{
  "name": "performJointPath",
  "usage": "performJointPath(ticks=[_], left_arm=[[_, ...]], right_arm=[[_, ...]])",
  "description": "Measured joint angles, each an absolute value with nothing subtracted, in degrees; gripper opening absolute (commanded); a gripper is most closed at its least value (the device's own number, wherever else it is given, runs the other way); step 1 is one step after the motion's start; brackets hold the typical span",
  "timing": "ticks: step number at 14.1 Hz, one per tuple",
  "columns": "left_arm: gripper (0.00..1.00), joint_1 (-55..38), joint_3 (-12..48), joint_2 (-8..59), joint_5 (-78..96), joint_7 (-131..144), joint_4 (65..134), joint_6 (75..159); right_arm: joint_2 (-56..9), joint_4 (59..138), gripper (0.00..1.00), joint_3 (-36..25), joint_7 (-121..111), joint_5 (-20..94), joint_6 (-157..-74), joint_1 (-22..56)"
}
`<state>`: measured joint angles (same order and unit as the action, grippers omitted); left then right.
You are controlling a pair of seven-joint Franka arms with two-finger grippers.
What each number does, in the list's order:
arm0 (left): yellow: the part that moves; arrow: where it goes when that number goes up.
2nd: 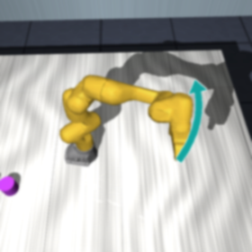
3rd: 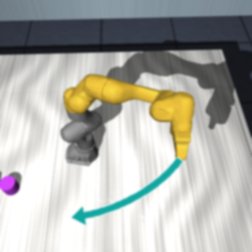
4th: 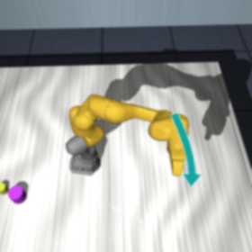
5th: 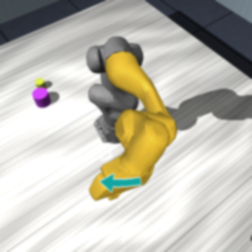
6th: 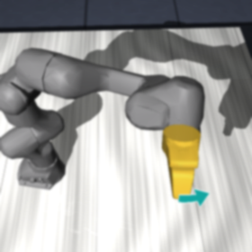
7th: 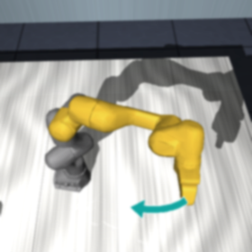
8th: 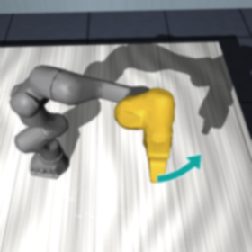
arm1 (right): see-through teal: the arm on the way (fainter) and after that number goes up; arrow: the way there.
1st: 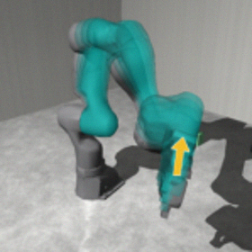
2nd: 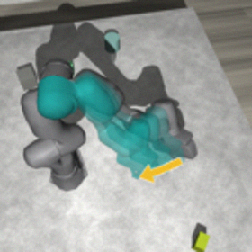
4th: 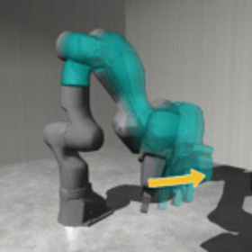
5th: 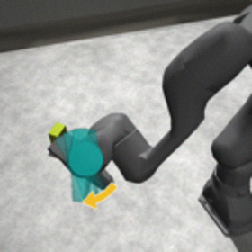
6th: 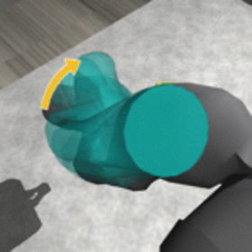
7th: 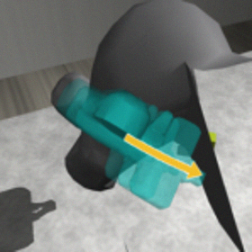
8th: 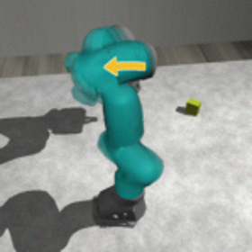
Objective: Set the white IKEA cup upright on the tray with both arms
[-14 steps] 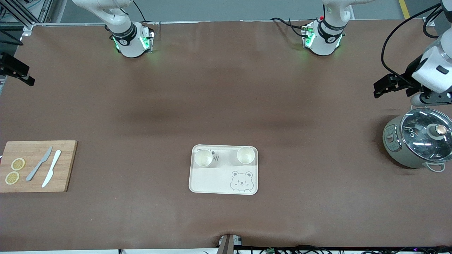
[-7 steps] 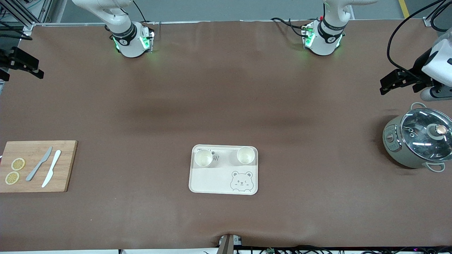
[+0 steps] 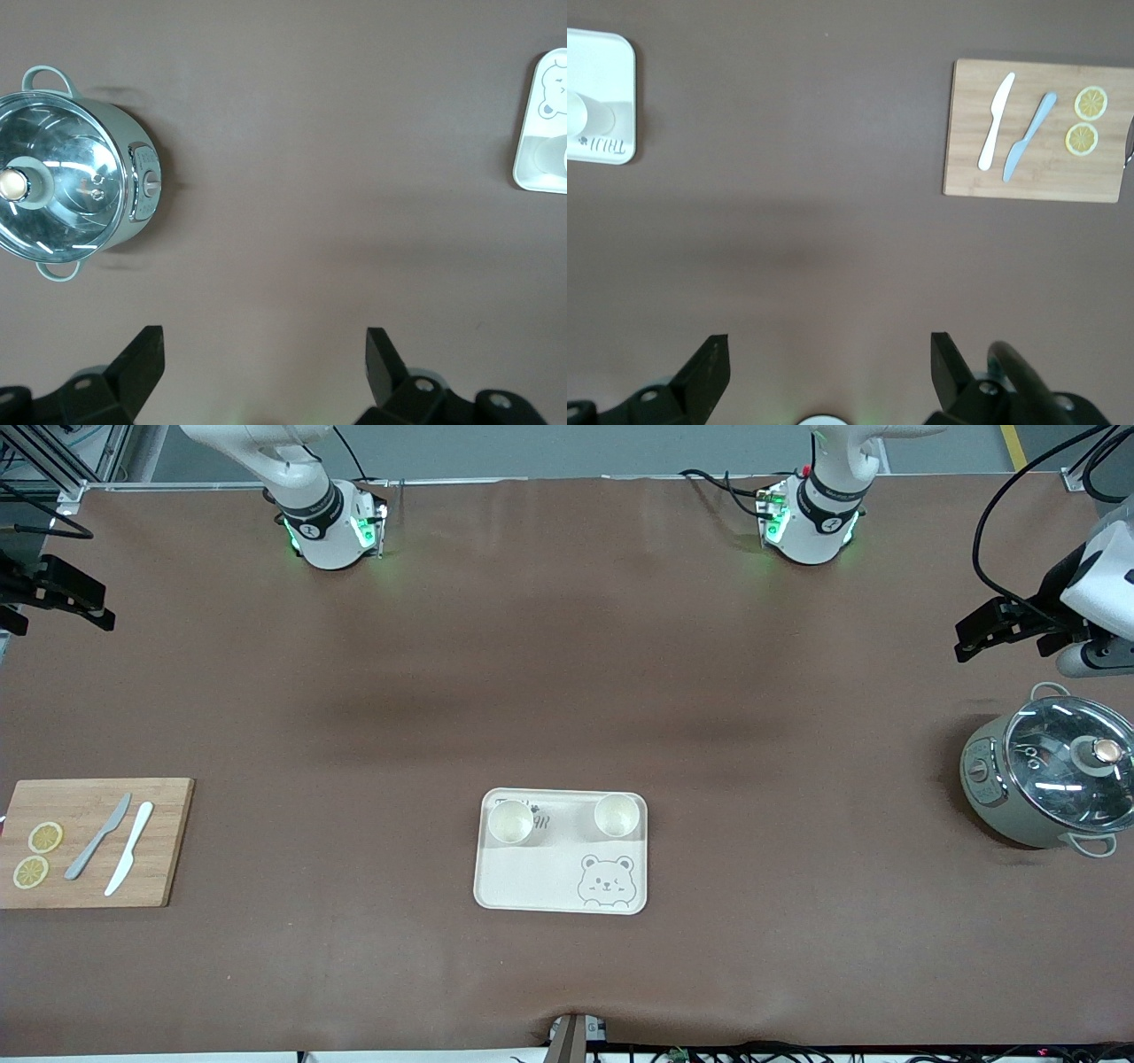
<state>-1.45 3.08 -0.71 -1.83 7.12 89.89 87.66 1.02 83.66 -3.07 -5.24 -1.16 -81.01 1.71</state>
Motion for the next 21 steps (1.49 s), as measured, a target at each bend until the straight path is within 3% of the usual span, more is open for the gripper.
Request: performJointPath(ticks=[21], left_arm=[[1.0, -1.35, 5.16, -0.74, -1.83, 12.75, 88.54, 87.43]], right_arm=[[1.6, 85.44, 1.0, -3.13, -5.24, -1.16, -82.98, 1.74]])
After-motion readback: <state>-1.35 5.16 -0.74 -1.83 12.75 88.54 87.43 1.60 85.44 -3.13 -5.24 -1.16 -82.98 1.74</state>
